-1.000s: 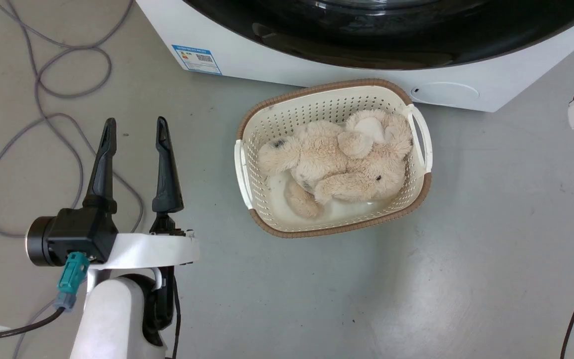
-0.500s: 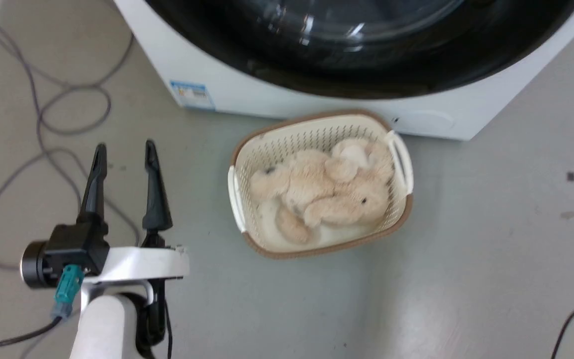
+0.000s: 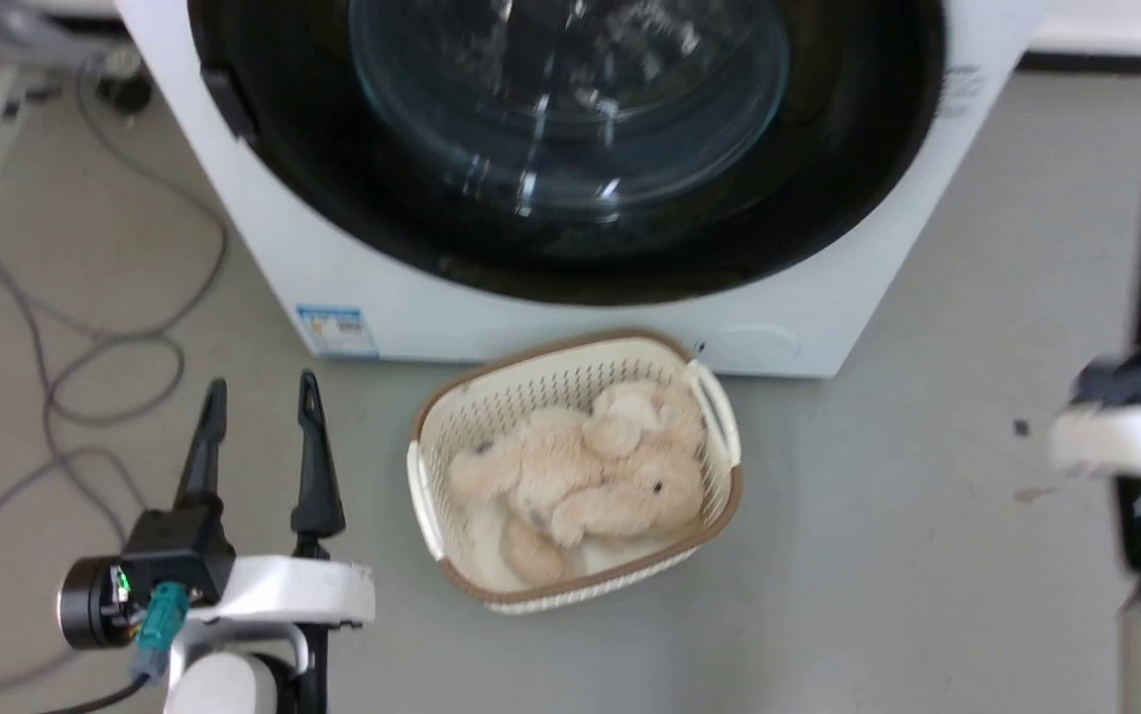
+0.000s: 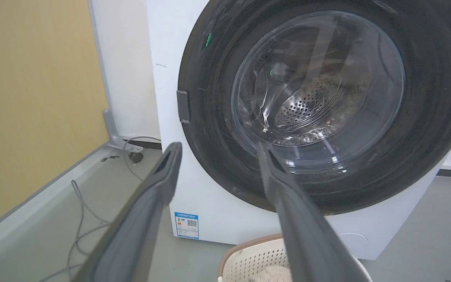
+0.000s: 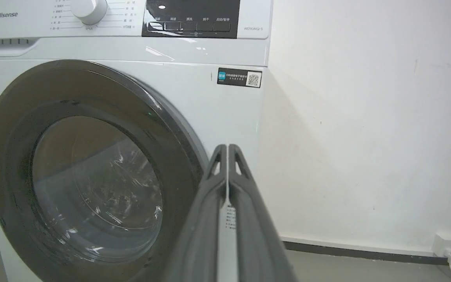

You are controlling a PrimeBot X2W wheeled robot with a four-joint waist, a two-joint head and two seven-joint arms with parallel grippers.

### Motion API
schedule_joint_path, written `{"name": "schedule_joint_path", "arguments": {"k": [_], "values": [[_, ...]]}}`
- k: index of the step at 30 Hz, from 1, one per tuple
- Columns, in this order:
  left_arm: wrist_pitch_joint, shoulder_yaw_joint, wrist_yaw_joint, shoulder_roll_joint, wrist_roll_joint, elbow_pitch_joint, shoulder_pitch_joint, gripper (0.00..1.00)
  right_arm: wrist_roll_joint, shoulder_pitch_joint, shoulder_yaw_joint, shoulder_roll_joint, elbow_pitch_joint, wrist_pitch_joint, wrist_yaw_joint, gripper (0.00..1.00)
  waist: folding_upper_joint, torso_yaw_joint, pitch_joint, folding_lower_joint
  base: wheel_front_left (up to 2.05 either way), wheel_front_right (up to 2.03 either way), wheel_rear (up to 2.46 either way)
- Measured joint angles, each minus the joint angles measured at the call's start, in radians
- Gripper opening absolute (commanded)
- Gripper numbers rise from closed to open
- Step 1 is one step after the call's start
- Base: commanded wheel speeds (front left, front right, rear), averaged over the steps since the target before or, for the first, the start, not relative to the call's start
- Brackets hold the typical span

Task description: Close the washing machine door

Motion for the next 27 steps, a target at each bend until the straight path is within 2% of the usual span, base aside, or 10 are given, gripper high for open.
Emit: {"name": "schedule_joint_path", "arguments": {"k": [1, 2, 11, 18, 27], "values": [[0.0, 0.0, 0.0, 0.0, 0.0, 0.002, 0.006, 1.0, 0.008, 0.024, 0.012, 0.006, 0.002, 0.0, 0.0, 0.42, 0.0, -0.005, -0.012, 0.0, 0.0, 0.0, 0.0], [0.0, 0.0, 0.0, 0.0, 0.001, 0.004, 0.012, 1.0, 0.009, 0.047, 0.024, 0.011, 0.001, 0.0, 0.0, 1.0, 0.0, -0.01, -0.023, 0.0, 0.0, 0.0, 0.0], [0.0, 0.009, 0.0, 0.0, 0.018, 0.006, 0.059, 1.0, 0.026, 0.202, 0.08, 0.048, 0.024, 0.0, 0.0, 1.0, 0.0, -0.04, -0.095, 0.0, 0.0, 0.0, 0.0], [0.0, 0.004, 0.0, 0.0, 0.019, 0.013, 0.107, 1.0, 0.069, 0.308, 0.098, 0.052, 0.079, 0.0, 0.0, 1.0, 0.0, -0.057, -0.139, 0.0, 0.0, 0.0, 0.0], [0.0, -0.007, 0.004, 0.0, 0.026, 0.018, 0.155, 1.0, 0.113, 0.384, 0.108, 0.053, 0.091, 0.0, 0.0, 1.0, 0.0, -0.064, -0.181, -0.0001, 0.0, 0.0, 0.0]]}}
